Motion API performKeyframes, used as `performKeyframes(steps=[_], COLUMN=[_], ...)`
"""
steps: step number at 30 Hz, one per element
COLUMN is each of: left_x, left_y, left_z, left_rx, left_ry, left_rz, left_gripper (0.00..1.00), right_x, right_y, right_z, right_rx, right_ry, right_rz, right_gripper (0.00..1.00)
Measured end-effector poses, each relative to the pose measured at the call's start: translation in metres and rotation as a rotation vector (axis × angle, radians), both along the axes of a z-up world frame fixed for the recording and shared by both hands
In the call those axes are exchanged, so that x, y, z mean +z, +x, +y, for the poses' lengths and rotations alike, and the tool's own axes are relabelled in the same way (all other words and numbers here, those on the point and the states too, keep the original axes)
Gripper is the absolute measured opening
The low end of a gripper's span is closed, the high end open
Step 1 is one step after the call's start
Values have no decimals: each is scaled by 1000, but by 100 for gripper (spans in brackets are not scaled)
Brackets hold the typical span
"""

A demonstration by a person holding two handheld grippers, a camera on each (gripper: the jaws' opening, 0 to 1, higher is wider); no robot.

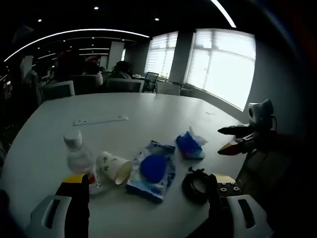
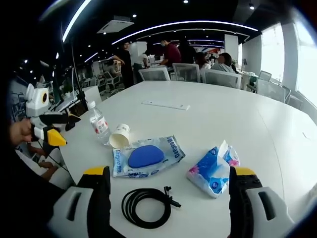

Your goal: Arrange the tabletop items into an orderly group along one side of the table until the central work area is clear of visible clutter.

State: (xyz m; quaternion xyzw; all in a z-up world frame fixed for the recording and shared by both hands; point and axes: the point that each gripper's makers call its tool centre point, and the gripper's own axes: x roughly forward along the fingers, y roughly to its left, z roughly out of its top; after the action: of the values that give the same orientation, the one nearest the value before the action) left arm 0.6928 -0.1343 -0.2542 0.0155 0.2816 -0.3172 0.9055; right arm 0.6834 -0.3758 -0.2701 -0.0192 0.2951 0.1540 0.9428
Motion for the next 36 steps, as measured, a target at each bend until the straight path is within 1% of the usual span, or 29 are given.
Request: performKeyframes(steps=[5, 8, 10, 13, 14, 16, 19, 21, 23, 24, 25, 28, 30, 36], left_x=[1, -2, -3, -2, -2, -3, -5, -3, -2, -1, 0, 3, 4, 5], left_y=[1, -1, -1, -1, 0, 0, -2, -2, -2, 0, 1, 2, 3, 2], left_z=[2, 5, 7, 8, 9, 10, 11, 12, 12, 15, 16, 17, 18, 19], left_rx=[8, 7, 14, 28, 31, 36, 37, 40, 45, 47, 50, 51, 53, 53], left_ry=[-2, 7, 7, -8, -13, -17, -14, -23, -27, -27, -29, -31, -31, -37], left_rz=[0, 11, 18, 26, 28, 30, 42, 45, 46, 43, 40, 37, 35, 37], left_gripper=[100, 100, 100, 100, 100, 100, 100, 100, 100, 100, 100, 100, 100, 100], right_x=[0, 1, 0, 0, -3, -6, -16, -20, -25, -26, -29, -32, -33, -43], right_y=[7, 12, 17, 25, 29, 32, 39, 41, 44, 47, 50, 57, 62, 73], right_z=[11, 20, 27, 39, 46, 51, 68, 75, 84, 89, 93, 102, 110, 121], right_rx=[37, 69, 99, 140, 164, 180, 243, 270, 308, 319, 329, 358, 371, 407], right_ry=[1, -5, -8, -4, -12, -18, -23, -31, -44, -48, -48, -60, -58, -79], right_rz=[4, 5, 17, 18, 23, 29, 45, 57, 71, 63, 71, 68, 69, 73], right_gripper=[91, 88, 85, 80, 79, 75, 69, 67, 62, 61, 60, 55, 55, 49])
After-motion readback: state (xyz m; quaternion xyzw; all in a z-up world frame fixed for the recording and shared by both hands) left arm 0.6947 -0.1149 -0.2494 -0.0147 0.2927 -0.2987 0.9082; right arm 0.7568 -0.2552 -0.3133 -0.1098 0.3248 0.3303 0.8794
